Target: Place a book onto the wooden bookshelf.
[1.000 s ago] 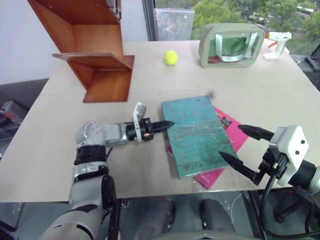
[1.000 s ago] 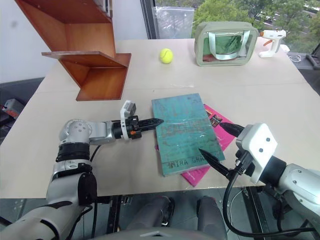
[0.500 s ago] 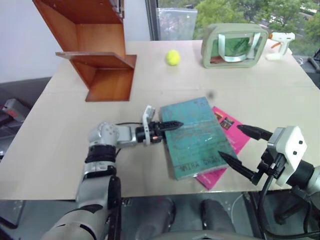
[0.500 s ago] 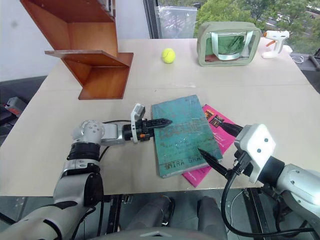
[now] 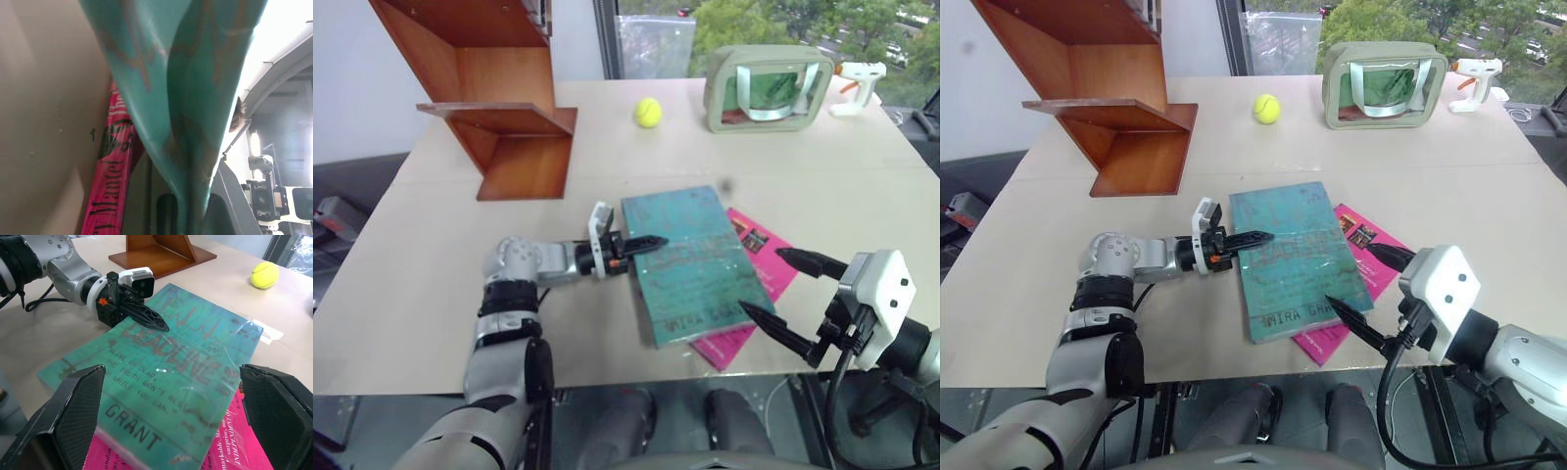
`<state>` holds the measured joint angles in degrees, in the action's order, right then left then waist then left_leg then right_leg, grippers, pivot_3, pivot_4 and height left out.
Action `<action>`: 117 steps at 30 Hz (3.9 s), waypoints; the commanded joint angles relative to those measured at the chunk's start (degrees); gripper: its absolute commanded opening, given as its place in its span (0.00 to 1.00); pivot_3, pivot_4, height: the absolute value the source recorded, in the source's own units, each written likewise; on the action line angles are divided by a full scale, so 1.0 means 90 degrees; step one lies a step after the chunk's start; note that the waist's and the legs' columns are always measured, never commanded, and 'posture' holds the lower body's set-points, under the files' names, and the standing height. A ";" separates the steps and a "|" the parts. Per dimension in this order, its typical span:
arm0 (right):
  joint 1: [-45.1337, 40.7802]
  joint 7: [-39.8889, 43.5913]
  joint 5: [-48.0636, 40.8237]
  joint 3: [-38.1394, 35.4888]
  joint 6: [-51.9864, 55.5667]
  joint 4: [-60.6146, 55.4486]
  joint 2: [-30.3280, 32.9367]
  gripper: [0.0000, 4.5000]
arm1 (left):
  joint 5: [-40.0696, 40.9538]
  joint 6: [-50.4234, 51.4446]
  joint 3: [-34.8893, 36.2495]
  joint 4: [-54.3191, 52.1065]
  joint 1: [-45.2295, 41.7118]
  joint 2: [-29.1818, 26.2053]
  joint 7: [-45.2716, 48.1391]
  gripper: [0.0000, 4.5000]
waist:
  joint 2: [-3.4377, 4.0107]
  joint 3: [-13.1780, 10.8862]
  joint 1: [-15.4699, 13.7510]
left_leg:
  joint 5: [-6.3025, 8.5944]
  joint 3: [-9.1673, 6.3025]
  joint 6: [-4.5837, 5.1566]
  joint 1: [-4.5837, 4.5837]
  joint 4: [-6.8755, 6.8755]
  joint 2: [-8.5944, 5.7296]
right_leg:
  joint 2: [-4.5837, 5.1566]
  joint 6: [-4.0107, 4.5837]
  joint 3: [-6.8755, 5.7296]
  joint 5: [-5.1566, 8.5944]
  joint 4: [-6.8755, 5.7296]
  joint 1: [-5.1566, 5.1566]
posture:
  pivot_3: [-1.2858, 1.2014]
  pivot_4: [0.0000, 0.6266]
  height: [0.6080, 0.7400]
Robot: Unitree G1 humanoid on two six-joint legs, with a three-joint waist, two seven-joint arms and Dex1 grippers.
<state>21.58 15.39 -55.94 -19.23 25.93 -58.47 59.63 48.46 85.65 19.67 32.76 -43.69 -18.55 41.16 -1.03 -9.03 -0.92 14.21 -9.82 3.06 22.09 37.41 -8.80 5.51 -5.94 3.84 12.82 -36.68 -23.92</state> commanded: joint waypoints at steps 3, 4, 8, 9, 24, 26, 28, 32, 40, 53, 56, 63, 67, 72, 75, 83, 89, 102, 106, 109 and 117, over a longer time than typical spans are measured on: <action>0.0077 0.0305 0.0036 -0.0458 -0.0149 -0.0170 -0.0092 1.00 | 0.0117 -0.0027 0.0081 -0.0045 -0.0351 -0.0420 0.0367 0.01 | -0.0008 -0.0004 -0.0004 | 0.0000 0.0000 0.0001 0.0001 0.0001 -0.0001 | -0.0001 0.0000 0.0000 0.0000 0.0001 -0.0001 | 0.52 0.24 1.00; 0.0011 0.0350 0.0002 -0.0480 -0.0131 -0.0170 -0.0115 1.00 | 0.0116 0.0002 0.0048 -0.0052 -0.0348 -0.0467 0.0409 0.01 | -0.0008 -0.0004 -0.0004 | 0.0000 0.0001 0.0000 0.0000 0.0001 -0.0002 | 0.0000 0.0000 0.0000 0.0000 0.0001 -0.0001 | 0.52 0.24 1.00; -0.0274 0.0594 -0.0104 -0.0525 -0.0029 -0.0144 -0.0181 1.00 | 0.0107 0.0039 0.0013 -0.0127 -0.0300 -0.0538 0.0446 0.01 | -0.0008 -0.0005 -0.0003 | 0.0000 0.0000 0.0000 0.0000 0.0001 -0.0001 | 0.0000 0.0000 0.0000 0.0000 0.0001 -0.0001 | 0.52 0.24 1.00; -0.0372 0.0648 -0.0150 -0.0519 -0.0012 -0.0122 -0.0186 1.00 | 0.0085 0.0034 -0.0020 -0.0154 -0.0289 -0.0553 0.0443 0.01 | -0.0008 -0.0005 -0.0001 | 0.0000 0.0000 0.0000 0.0000 0.0001 -0.0001 | 0.0000 0.0000 0.0000 0.0000 0.0001 -0.0001 | 0.52 0.24 1.00; -0.2188 0.0941 -0.1241 -0.0817 -0.0080 0.0708 -0.0381 1.00 | 0.0569 -0.1069 0.0093 -0.3643 -0.0595 -0.1559 0.0745 0.01 | -0.0026 -0.0017 -0.0006 | 0.0001 -0.0001 -0.0002 0.0025 0.0003 0.0001 | 0.0011 0.0002 -0.0005 -0.0002 0.0007 -0.0014 | 0.52 0.24 1.00; -0.2592 0.0949 -0.1464 -0.0889 -0.0117 0.0954 -0.0401 1.00 | 0.0173 -0.1852 -0.0207 -0.4350 -0.0896 -0.1911 0.0863 0.01 | -0.0027 -0.0018 -0.0008 | 0.0002 -0.0001 -0.0002 0.0029 0.0004 0.0000 | 0.0014 0.0002 -0.0008 -0.0002 0.0012 -0.0013 | 0.52 0.24 1.00; -0.3028 0.1013 -0.1651 -0.0962 -0.0145 0.1257 -0.0411 1.00 | -0.0967 -0.3571 -0.0854 -0.5024 -0.1198 -0.2529 0.1224 0.01 | -0.0029 -0.0022 0.0003 | 0.0003 -0.0001 -0.0004 0.0033 0.0003 0.0001 | 0.0026 0.0003 -0.0009 -0.0002 0.0015 -0.0017 | 0.52 0.24 1.00; -0.3681 0.1204 -0.1590 -0.0826 -0.0105 0.1655 -0.0436 1.00 | -0.3377 -0.6862 -0.2072 -0.4754 -0.1940 -0.3498 0.1607 0.01 | -0.0018 -0.0023 0.0003 | 0.0003 0.0008 -0.0005 0.0029 -0.0014 0.0002 | 0.0035 0.0005 -0.0005 -0.0003 0.0026 -0.0018 | 0.52 0.24 1.00; -0.4247 0.1723 -0.0979 -0.0518 -0.0109 0.2115 -0.0634 1.00 | -0.5788 -0.9766 -0.3080 -0.2292 -0.3436 -0.4733 0.2331 0.01 | -0.0010 -0.0024 0.0044 | 0.0001 -0.0002 0.0007 0.0046 -0.0017 -0.0001 | 0.0009 0.0003 -0.0013 -0.0003 0.0052 -0.0024 | 0.52 0.24 1.00; -0.5338 0.2084 0.0295 0.0411 -0.0087 0.2765 -0.1024 1.00 | -0.7770 -0.9701 -0.4312 -0.0796 -0.4102 -0.4944 0.3896 0.01 | -0.0019 -0.0036 0.0054 | -0.0001 0.0009 0.0009 0.0102 0.0017 -0.0001 | -0.0004 0.0003 -0.0017 -0.0002 -0.0002 -0.0090 | 0.52 0.24 1.00; -0.5407 0.2037 0.0596 0.0578 0.0036 0.2776 -0.1035 1.00 | -0.8080 -1.0003 -0.4522 -0.0320 -0.4277 -0.4801 0.4001 0.01 | -0.0019 -0.0036 0.0077 | -0.0001 0.0012 0.0008 0.0100 0.0016 0.0000 | -0.0003 0.0003 -0.0017 -0.0002 -0.0007 -0.0094 | 0.52 0.24 1.00; -0.5587 0.2004 0.0482 0.0427 0.0083 0.2623 -0.1220 1.00 | -0.8787 -1.0565 -0.4821 0.0758 -0.4431 -0.4549 0.3753 0.01 | -0.0019 -0.0036 0.0250 | -0.0001 0.0018 0.0009 0.0100 0.0018 0.0000 | -0.0001 0.0002 -0.0013 -0.0002 -0.0013 -0.0098 | 0.52 0.24 1.00; -0.5913 0.1839 0.0101 0.0346 0.0190 0.2609 -0.1377 1.00 | -0.8860 -1.0569 -0.4790 0.0871 -0.4317 -0.4480 0.3821 0.14 | -0.0018 -0.0035 0.0349 | -0.0001 0.0019 0.0009 0.0099 0.0018 0.0000 | -0.0001 0.0002 -0.0013 -0.0002 -0.0018 -0.0101 | 0.52 0.24 1.00; -0.6401 0.1676 -0.0225 0.0347 0.0296 0.2676 -0.1537 1.00 | -0.8694 -1.0190 -0.4515 0.0668 -0.4126 -0.4407 0.3822 0.53 | -0.0017 -0.0036 0.0367 | -0.0001 0.0021 0.0009 0.0098 0.0023 0.0001 | -0.0001 0.0002 -0.0014 -0.0002 -0.0028 -0.0104 | 0.52 0.24 1.00; -0.6641 0.1588 -0.0253 0.0507 0.0396 0.2748 -0.1637 1.00 | -0.8422 -0.9766 -0.4239 0.0338 -0.3920 -0.4373 0.3812 0.84 | -0.0017 -0.0036 0.0366 | -0.0001 0.0020 0.0009 0.0099 0.0025 0.0002 | -0.0002 0.0002 -0.0015 -0.0002 -0.0030 -0.0104 | 0.52 0.24 1.00; -0.7027 0.1538 -0.0367 0.0617 0.0612 0.2889 -0.1865 1.00 | -0.7981 -0.9225 -0.3555 -0.0708 -0.3233 -0.4649 0.3509 1.00 | -0.0016 -0.0037 0.0369 | -0.0001 0.0022 0.0010 0.0102 0.0036 0.0002 | 0.0000 0.0003 -0.0017 -0.0002 -0.0039 -0.0107 | 0.52 0.24 1.00; -0.7290 0.1568 -0.0511 0.0633 0.0666 0.3073 -0.2035 1.00 | -0.6707 -0.8452 -0.2272 -0.2036 -0.2226 -0.4755 0.3424 1.00 | -0.0015 -0.0037 0.0364 | -0.0001 0.0022 0.0009 0.0102 0.0048 0.0002 | 0.0000 0.0003 -0.0017 -0.0003 -0.0047 -0.0108 | 0.52 0.24 1.00; -0.6601 0.1122 -0.0849 0.0406 0.1578 0.2849 -0.1522 1.00 | -0.1969 -0.2380 0.0271 -0.7003 -0.1721 -0.2095 0.1227 1.00 | -0.0022 -0.0039 0.0191 | 0.0003 0.0009 0.0011 0.0110 0.0105 0.0001 | 0.0002 0.0002 -0.0038 -0.0003 -0.0072 -0.0097 | 0.52 0.24 1.00; -0.5580 0.0929 -0.0772 0.0049 0.1980 0.2398 -0.1087 1.00 | -0.1151 -0.1756 0.0168 -0.7803 -0.0841 -0.0284 -0.0062 1.00 | -0.0002 -0.0032 0.0202 | 0.0002 0.0016 0.0008 0.0086 0.0101 0.0001 | 0.0005 0.0003 -0.0029 -0.0002 -0.0087 -0.0079 | 0.52 0.24 1.00; -0.4030 0.0828 -0.0098 -0.0266 0.2234 0.1810 -0.0690 1.00 | -0.1059 -0.2190 -0.0344 -0.7949 0.0461 0.0782 -0.0683 1.00 | 0.0032 0.0019 0.0044 | 0.0000 0.0031 0.0004 0.0063 0.0091 0.0004 | 0.0003 0.0004 -0.0013 -0.0001 -0.0091 -0.0067 | 0.52 0.24 1.00; -0.1088 0.0771 0.1058 -0.1459 0.1976 0.1418 -0.1242 1.00 | -0.1867 -0.4142 -0.0985 -0.6782 0.2649 0.0158 -0.0317 1.00 | 0.0022 0.0015 -0.0044 | 0.0006 0.0085 0.0008 0.0049 0.0099 0.0006 | 0.0004 0.0005 0.0029 -0.0003 -0.0116 -0.0069 | 0.52 0.24 1.00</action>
<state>10.80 20.88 -47.87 -28.76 45.52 -43.81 48.77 32.14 51.90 10.27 -28.54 -19.98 -16.36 37.19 -0.83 -8.90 -1.31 14.27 -9.07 3.14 22.53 38.30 -8.74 5.53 -5.89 4.08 12.80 -37.72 -24.55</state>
